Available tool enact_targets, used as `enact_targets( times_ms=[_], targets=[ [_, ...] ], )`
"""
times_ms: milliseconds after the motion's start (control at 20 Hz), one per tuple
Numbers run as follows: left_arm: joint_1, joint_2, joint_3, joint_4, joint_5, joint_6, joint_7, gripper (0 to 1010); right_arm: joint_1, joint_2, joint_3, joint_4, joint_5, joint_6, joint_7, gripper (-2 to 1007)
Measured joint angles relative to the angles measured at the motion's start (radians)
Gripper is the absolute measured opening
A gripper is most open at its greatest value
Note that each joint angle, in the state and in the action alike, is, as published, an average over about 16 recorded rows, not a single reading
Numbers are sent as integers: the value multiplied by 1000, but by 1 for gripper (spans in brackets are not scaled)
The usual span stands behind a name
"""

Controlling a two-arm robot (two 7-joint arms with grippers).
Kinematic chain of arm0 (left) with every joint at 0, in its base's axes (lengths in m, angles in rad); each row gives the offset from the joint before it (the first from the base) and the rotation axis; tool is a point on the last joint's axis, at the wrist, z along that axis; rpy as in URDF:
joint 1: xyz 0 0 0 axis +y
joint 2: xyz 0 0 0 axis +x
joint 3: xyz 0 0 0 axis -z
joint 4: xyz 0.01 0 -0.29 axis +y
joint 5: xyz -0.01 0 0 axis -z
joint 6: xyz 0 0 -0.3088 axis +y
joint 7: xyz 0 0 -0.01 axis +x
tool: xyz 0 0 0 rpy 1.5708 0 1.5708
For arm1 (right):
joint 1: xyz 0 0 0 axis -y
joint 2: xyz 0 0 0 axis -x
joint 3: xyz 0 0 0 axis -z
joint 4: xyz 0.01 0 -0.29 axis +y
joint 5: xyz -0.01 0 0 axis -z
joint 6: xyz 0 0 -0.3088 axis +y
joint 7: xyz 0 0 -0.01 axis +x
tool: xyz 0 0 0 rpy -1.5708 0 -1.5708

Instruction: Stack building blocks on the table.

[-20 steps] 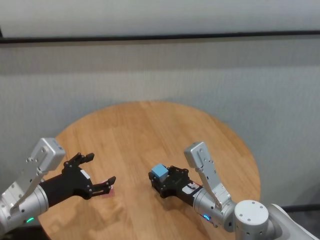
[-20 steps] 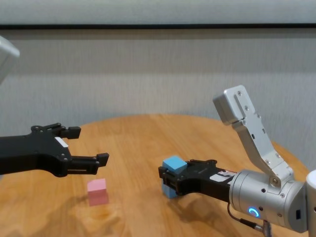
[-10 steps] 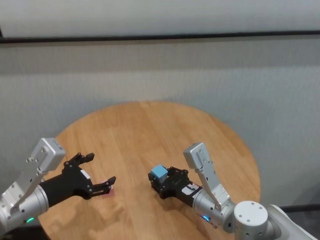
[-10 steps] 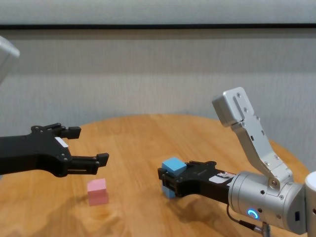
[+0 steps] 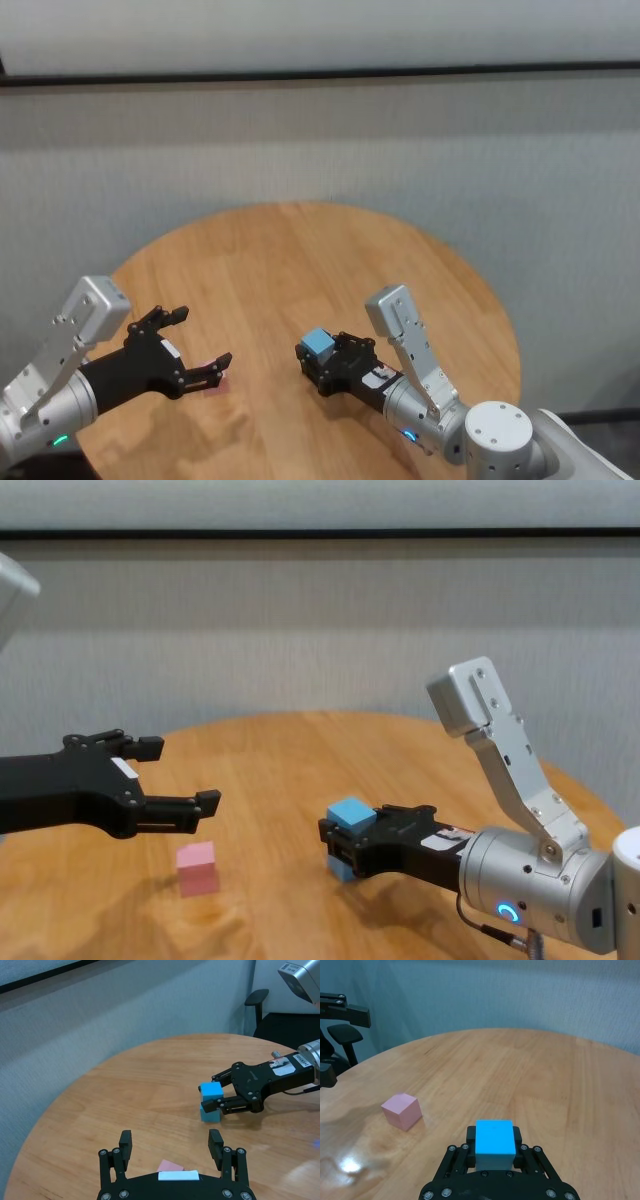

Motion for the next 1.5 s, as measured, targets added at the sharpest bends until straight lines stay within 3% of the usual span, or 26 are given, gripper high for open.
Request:
enact_targets(
  times_ms=[450, 750, 1150, 1500],
  targets=[
    [0, 0, 0, 0, 0, 0, 0, 1002, 1, -4, 3, 6, -3, -6, -1, 374],
    [0, 0, 0, 0, 0, 0, 0, 1002, -2, -4, 6, 4, -4, -10, -2, 433],
    [0, 0, 0, 0, 0, 0, 0, 1002, -9, -1, 15, -15, -2, -16, -10, 629],
    [0, 0, 0, 0, 0, 0, 0, 1002, -17, 12, 41, -59, 6, -18, -32, 845]
  ],
)
